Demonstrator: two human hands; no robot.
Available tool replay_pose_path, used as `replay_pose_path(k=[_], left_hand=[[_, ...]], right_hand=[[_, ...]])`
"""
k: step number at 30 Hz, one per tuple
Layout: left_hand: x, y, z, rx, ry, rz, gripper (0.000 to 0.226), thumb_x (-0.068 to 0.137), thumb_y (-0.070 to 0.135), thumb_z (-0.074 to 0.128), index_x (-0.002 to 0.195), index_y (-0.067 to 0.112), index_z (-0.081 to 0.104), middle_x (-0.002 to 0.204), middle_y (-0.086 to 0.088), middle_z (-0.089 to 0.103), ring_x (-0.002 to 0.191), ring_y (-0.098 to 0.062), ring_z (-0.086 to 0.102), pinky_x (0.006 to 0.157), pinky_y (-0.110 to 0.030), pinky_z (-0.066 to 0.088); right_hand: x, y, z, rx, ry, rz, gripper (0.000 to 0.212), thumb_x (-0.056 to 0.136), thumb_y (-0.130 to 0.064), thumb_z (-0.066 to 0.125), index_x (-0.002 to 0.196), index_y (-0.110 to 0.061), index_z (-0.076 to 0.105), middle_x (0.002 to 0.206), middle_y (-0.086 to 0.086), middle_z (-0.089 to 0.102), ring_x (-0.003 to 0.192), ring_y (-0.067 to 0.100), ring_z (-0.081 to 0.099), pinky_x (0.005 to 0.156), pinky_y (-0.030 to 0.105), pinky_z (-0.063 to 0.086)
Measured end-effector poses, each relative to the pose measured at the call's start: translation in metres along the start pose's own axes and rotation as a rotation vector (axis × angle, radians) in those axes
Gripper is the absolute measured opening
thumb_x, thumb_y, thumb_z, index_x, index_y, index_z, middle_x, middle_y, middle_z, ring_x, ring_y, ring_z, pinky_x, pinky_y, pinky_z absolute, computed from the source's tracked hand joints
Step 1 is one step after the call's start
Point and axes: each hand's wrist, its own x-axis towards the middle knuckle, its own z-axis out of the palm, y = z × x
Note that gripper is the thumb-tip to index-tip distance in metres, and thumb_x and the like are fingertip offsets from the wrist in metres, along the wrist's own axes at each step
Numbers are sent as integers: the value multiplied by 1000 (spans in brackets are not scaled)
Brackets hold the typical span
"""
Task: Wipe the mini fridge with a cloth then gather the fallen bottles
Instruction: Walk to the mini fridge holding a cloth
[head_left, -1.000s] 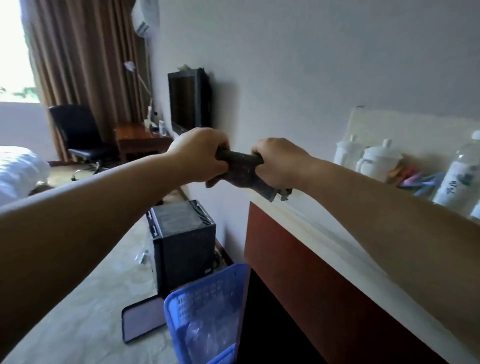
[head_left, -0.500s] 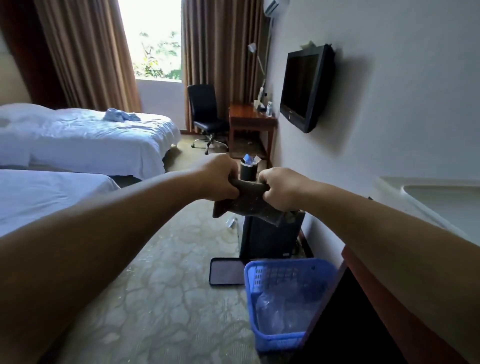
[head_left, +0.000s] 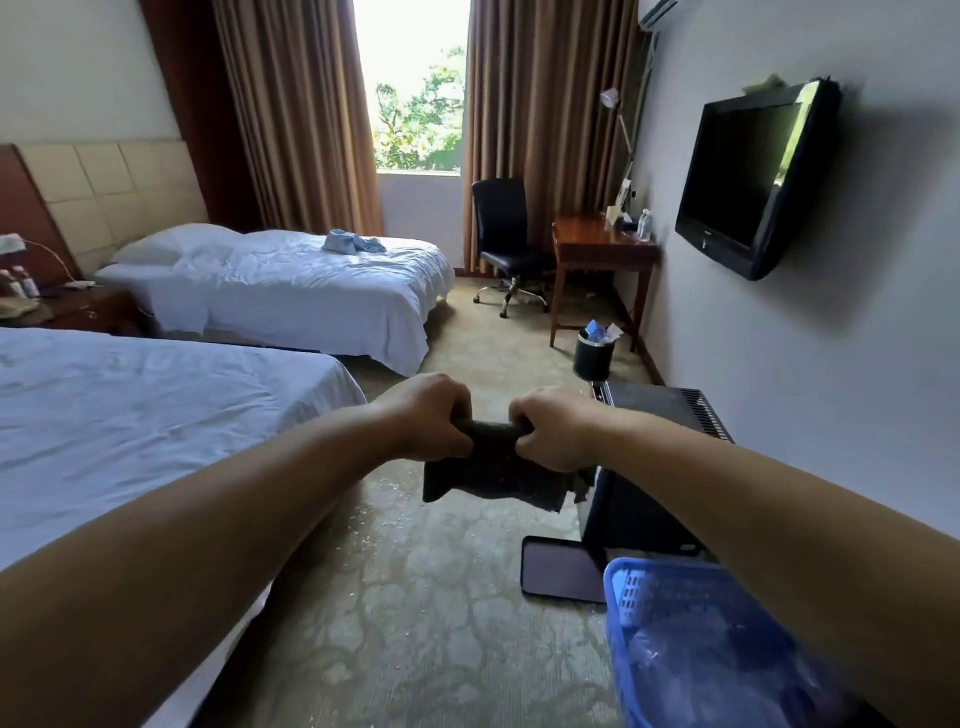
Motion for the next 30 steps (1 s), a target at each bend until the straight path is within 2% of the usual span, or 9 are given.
replay_pose_path(k=[3,5,12,15,17,19,22,30], left_hand=[[1,-40,-10,-5,5,-13,9,68,19,65,77,19,64,67,12,47,74,-15,51,64,-27,42],[4,-64,-15,8,3,-9,4,69,19,64,74,19,63,66,11,47,73,-15,50,63,-26,41],[34,-125,-18,5,-24,-30,8,73,20,63,68,21,57,66,10,47,73,-14,50,61,-24,38],[57,-143,-13,-63,-38,-79,3,74,17,64,72,17,63,67,9,50,74,-14,51,61,-22,39],[75,-154,-8,-66,-40,-86,10,74,17,64,83,14,69,68,11,48,76,-14,52,65,-23,40],[96,-165,-4,-68,-49,-89,13,74,16,64,86,13,70,68,12,48,76,-13,52,64,-21,40],[133,-180,-4,-79,-52,-104,7,74,14,65,80,16,67,69,10,51,73,-12,52,57,-19,39],[255,-208,-15,-18,-55,-125,5,73,17,66,74,20,61,73,8,48,78,-15,51,66,-24,40]], right_hand=[[30,-31,-1,-9,11,-9,4,83,-17,51,84,-20,51,88,0,49,82,20,48,56,26,35],[48,-48,-3,-34,11,-15,6,84,-15,50,88,-20,52,84,-2,47,80,18,47,51,24,31],[105,-70,2,-38,-32,-45,22,85,-8,50,104,-14,59,97,3,53,81,18,49,52,21,34],[135,-65,4,-24,-60,-51,27,85,-5,48,108,-12,59,104,6,55,84,19,49,53,19,36],[158,-59,5,-37,-88,-61,29,85,-3,47,109,-12,59,106,7,56,84,19,49,53,18,35],[183,-50,4,-48,-105,-75,30,85,-2,47,110,-11,60,108,8,56,84,19,49,53,18,35],[224,-33,-2,-54,-116,-109,29,85,-2,47,110,-9,60,102,6,53,81,17,47,53,17,36],[336,24,-28,-54,-119,-150,29,83,-1,46,107,-8,59,97,5,52,81,19,49,55,20,38]])
